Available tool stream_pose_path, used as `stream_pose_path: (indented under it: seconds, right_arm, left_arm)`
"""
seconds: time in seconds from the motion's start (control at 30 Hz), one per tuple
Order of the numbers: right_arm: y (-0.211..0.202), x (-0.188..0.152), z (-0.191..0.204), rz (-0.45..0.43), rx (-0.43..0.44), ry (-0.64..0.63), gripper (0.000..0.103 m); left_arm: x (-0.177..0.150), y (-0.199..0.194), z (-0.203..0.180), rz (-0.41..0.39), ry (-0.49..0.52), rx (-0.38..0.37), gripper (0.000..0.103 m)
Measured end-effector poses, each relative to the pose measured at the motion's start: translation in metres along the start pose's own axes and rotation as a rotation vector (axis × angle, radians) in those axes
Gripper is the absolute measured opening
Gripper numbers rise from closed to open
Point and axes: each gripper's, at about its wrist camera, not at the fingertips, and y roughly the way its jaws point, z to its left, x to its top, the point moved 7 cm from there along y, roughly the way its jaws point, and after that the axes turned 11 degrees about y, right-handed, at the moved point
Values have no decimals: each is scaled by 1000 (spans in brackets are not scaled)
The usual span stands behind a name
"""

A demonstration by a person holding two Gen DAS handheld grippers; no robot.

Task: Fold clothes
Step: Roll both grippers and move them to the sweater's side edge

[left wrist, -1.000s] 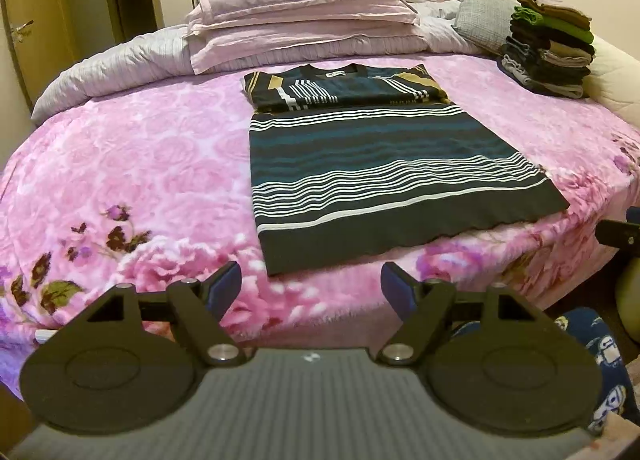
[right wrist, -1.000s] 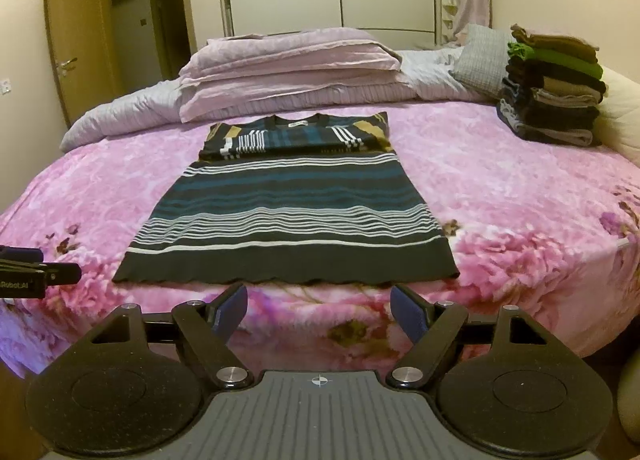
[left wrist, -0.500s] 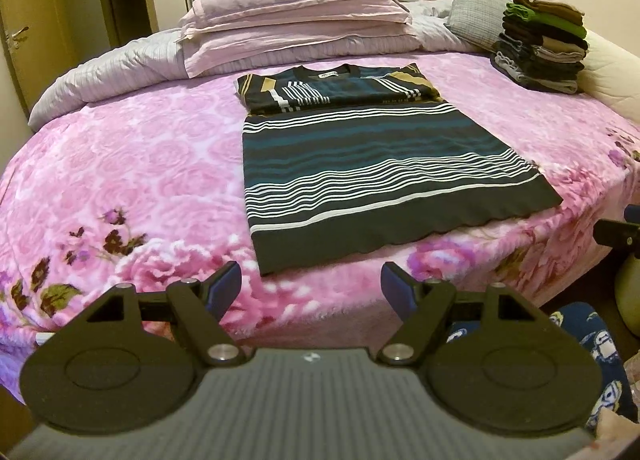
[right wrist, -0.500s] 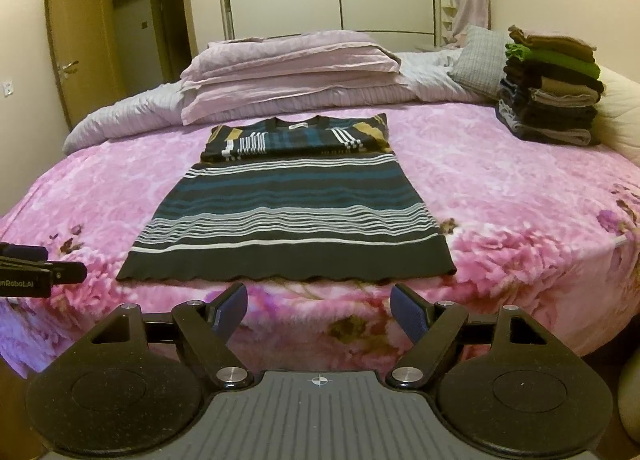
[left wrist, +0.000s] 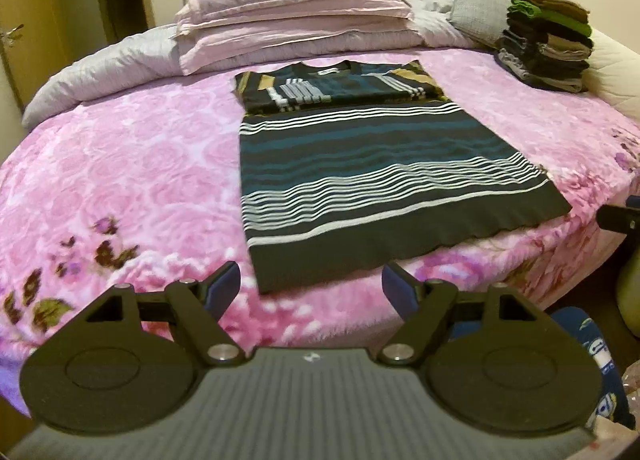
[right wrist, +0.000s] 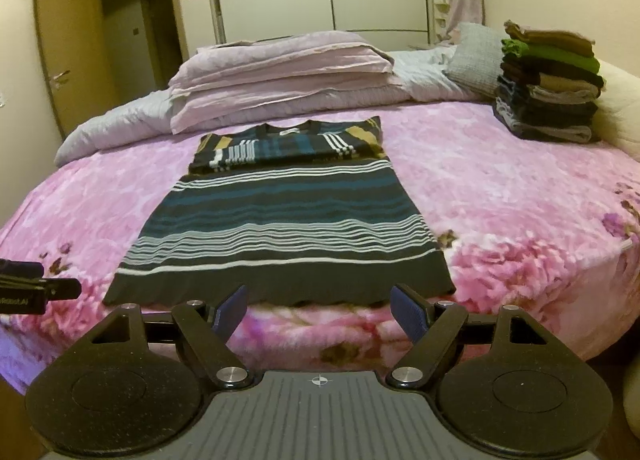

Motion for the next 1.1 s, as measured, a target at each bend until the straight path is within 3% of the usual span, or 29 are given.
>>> stream_pose_path:
  seconds: [0.2,0.37,0.57,0.7,0.87,1.1]
  right_arm:
    - [25,21,-44,10,-52,40,76]
    - [57,31,-88,31,-53,99,76]
    - [110,43,-136,95,87,318,75]
    - [148,57,-158,126,153,404,75]
    - [203,67,-171,207,219,498,60]
    - [199,63,-177,288,350,556,59]
  left_arm:
    - [10,30,23,-65,-58,-58,75]
    - [2,73,53,-18,-207,-153,71]
    - [-21,128,83,58,-394,-252,62]
    - [-29,152,101,49,-480,-313,59]
    - [-18,176,117,5,-530,-380,59]
    - [-17,187,113,-15,-596,-513,52]
